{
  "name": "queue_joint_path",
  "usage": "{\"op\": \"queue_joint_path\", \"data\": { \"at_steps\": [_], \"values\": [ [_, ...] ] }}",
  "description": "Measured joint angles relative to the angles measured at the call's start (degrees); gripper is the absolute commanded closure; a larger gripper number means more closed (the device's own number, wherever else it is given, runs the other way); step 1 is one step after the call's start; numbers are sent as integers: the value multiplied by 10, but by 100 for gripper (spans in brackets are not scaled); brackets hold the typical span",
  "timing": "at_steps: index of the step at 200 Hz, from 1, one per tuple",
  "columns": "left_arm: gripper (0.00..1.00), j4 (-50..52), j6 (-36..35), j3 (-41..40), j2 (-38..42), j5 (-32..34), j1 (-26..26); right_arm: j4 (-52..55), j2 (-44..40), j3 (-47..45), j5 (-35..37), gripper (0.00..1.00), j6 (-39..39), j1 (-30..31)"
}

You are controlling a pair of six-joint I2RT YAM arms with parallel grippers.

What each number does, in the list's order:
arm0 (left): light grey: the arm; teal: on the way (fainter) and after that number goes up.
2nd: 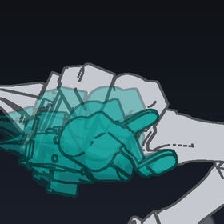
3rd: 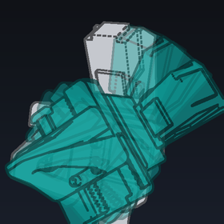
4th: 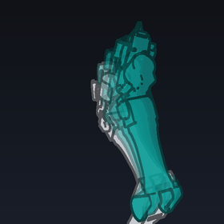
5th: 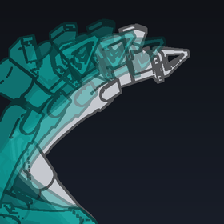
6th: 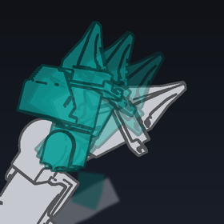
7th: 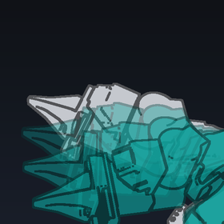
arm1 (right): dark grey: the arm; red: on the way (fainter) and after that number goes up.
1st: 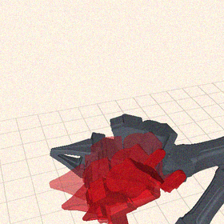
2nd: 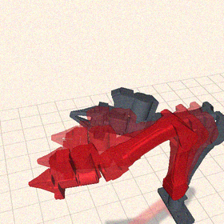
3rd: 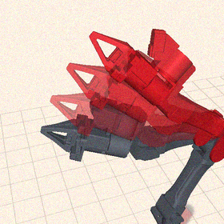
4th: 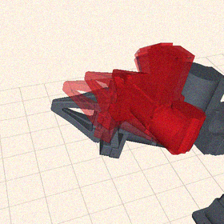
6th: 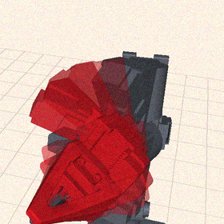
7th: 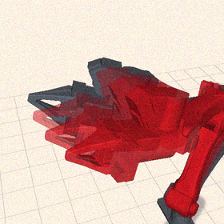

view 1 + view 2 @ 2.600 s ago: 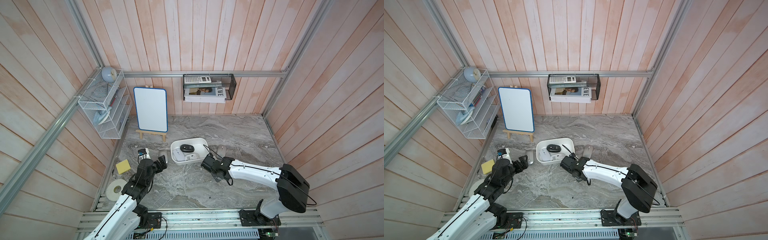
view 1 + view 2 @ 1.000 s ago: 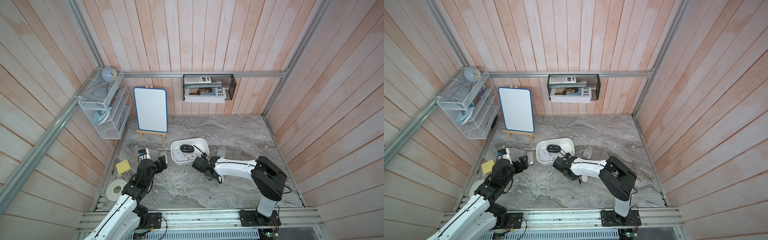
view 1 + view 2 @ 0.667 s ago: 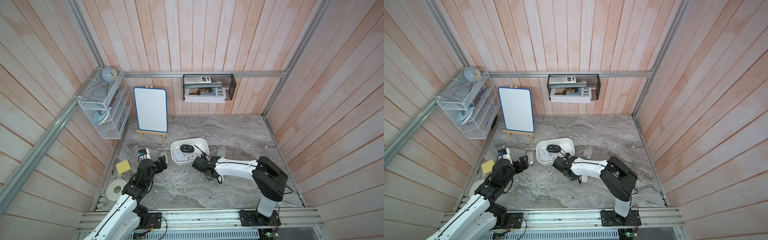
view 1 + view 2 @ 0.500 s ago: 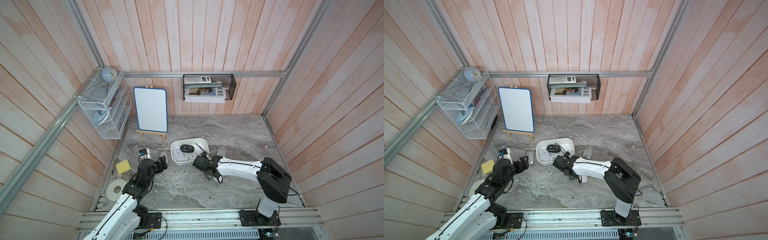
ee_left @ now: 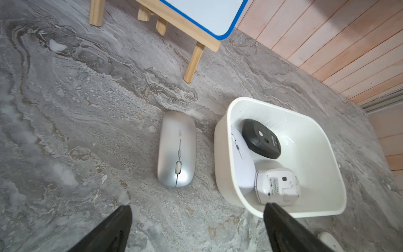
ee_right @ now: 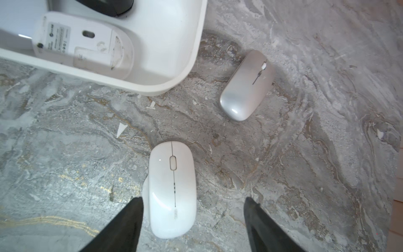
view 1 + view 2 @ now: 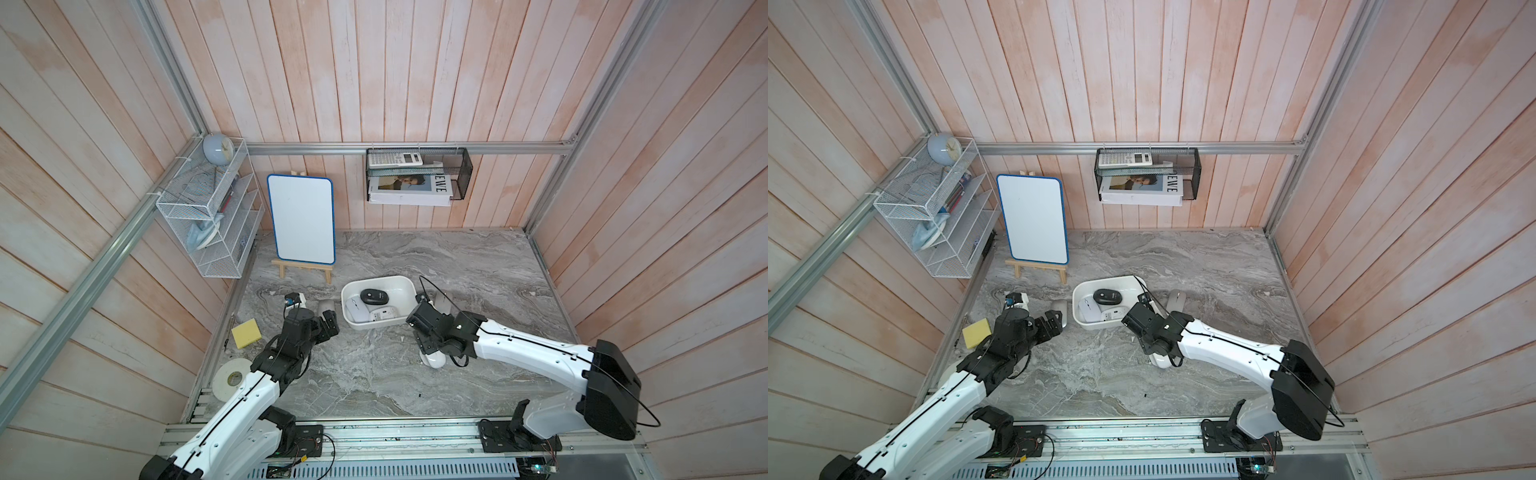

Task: Take out the mouse from the storage box
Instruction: Place the mouse at the center of the board, then pick up the mouse from the storage box.

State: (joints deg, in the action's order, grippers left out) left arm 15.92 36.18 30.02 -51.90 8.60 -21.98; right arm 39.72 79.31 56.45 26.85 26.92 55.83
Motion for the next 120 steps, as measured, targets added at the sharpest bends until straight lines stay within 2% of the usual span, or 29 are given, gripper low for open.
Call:
{"op": "queue_joint_path", "data": {
  "at_steps": [35, 56, 120],
  "values": [
    [0, 35, 14, 104, -88, 15, -86, -40, -61, -53, -2, 21, -2, -16],
    [0, 55, -1, 172, -151, 22, -129, -59, -83, -75, -2, 21, -4, -18],
    [4, 176, -129, 392, -352, 22, -145, -105, -171, -125, -10, 18, -24, -45]
  ]
}}
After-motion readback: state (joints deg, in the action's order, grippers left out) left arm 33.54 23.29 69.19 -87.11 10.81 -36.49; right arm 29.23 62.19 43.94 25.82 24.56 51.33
